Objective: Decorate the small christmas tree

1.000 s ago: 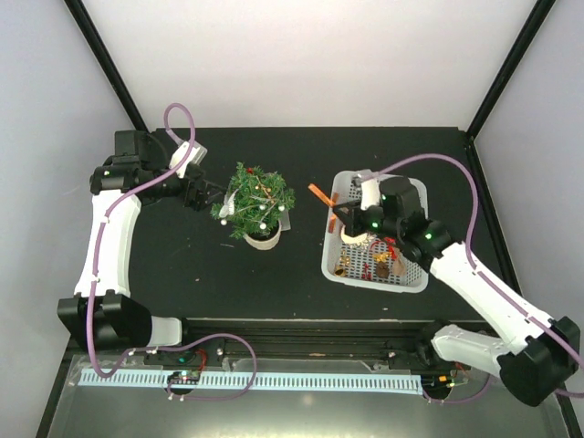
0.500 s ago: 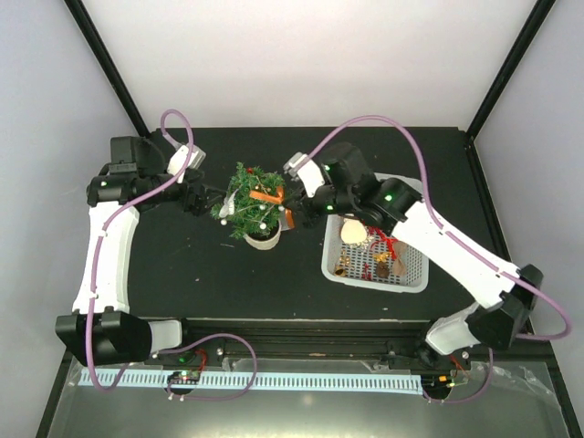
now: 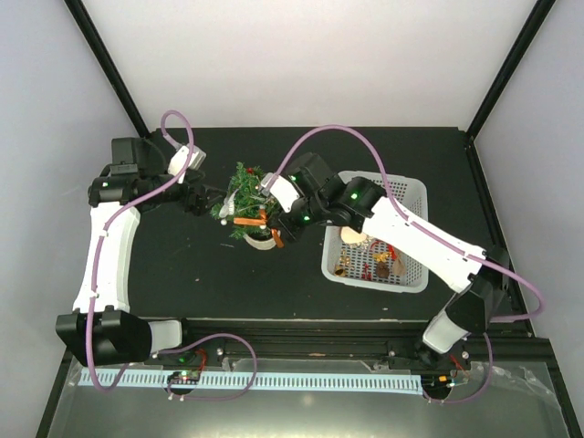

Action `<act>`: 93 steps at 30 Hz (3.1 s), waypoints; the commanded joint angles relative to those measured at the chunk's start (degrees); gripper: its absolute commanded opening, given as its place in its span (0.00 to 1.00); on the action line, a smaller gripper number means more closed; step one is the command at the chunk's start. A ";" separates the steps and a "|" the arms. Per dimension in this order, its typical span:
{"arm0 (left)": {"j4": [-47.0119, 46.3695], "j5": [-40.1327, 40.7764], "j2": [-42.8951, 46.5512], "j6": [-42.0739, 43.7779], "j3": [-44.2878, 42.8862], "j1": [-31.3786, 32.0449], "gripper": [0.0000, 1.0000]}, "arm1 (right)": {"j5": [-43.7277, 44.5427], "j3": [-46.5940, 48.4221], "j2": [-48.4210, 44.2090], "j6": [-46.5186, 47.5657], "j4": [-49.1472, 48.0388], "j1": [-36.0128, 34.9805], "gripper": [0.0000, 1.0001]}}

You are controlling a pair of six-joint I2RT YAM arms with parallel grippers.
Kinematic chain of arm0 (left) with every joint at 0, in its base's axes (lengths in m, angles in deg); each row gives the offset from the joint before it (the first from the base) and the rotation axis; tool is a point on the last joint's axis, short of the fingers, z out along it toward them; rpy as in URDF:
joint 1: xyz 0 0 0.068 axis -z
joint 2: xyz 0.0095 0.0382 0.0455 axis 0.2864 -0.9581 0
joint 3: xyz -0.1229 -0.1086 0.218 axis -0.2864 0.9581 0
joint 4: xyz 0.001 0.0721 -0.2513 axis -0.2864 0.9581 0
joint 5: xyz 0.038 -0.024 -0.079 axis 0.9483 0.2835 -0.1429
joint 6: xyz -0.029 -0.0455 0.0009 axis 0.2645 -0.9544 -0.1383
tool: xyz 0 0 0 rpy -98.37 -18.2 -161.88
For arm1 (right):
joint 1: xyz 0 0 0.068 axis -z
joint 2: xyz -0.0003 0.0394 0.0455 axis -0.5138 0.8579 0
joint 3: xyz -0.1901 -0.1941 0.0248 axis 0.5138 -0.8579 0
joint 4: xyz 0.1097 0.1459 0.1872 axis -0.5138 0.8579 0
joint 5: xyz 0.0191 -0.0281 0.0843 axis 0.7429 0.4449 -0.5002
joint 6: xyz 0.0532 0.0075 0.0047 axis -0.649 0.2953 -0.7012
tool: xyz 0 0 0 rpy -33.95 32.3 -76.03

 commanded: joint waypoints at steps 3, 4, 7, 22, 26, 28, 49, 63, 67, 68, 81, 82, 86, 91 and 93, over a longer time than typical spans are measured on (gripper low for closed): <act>-1.88 -0.83 1.43 -1.06 0.34 -0.39 0.99 | 3.78 3.42 3.69 0.73 1.05 0.00 0.01; -1.88 -0.85 1.55 -1.11 0.44 -0.34 0.99 | 4.06 3.91 4.35 0.63 0.99 -0.05 0.01; -2.05 -0.95 1.73 -1.26 0.74 -0.33 0.99 | 5.93 5.61 6.35 0.42 1.26 -0.04 0.01; -2.83 -2.26 1.74 -1.75 2.05 -0.37 0.99 | 10.04 7.23 6.83 -1.74 0.04 1.84 0.01; -2.93 -2.33 1.72 -1.77 1.99 -0.35 0.99 | 10.19 8.06 7.87 -2.13 0.24 1.95 0.01; -2.92 -2.28 1.81 -1.77 2.14 -0.35 0.99 | 9.76 8.65 8.62 -2.34 0.45 1.98 0.01; -2.94 -2.55 1.91 -2.00 2.08 -0.33 0.99 | 8.43 8.75 10.80 -3.29 1.22 1.99 0.06; -3.03 -2.52 1.69 -2.19 2.08 -0.35 0.99 | 10.65 7.60 8.19 -3.91 0.90 2.06 0.33; -3.03 -2.32 1.89 -2.21 2.05 -0.38 0.99 | 11.09 7.43 7.03 -4.23 0.60 2.12 0.33; -3.03 -2.27 1.98 -2.21 2.00 -0.35 0.99 | 11.12 7.17 6.60 -4.34 0.40 2.08 0.33; -2.85 -1.09 2.76 -2.47 2.03 -0.34 0.99 | 12.51 1.56 2.39 -5.57 -2.83 2.06 0.39; -2.78 -0.99 2.85 -2.48 2.02 -0.33 0.99 | 12.42 1.01 1.85 -5.59 -3.22 2.13 0.41; -2.47 -0.34 3.00 -2.31 2.06 -0.38 0.99 | 13.19 -0.53 -0.22 -5.96 -3.95 2.09 0.43; -1.64 0.88 3.39 -2.06 1.54 -0.33 0.99 | 14.43 -3.73 -4.46 -6.81 -5.98 2.08 0.48; -1.03 1.69 3.62 -1.74 1.34 -0.34 0.99 | 16.10 -5.01 -6.50 -7.34 -6.18 2.12 0.53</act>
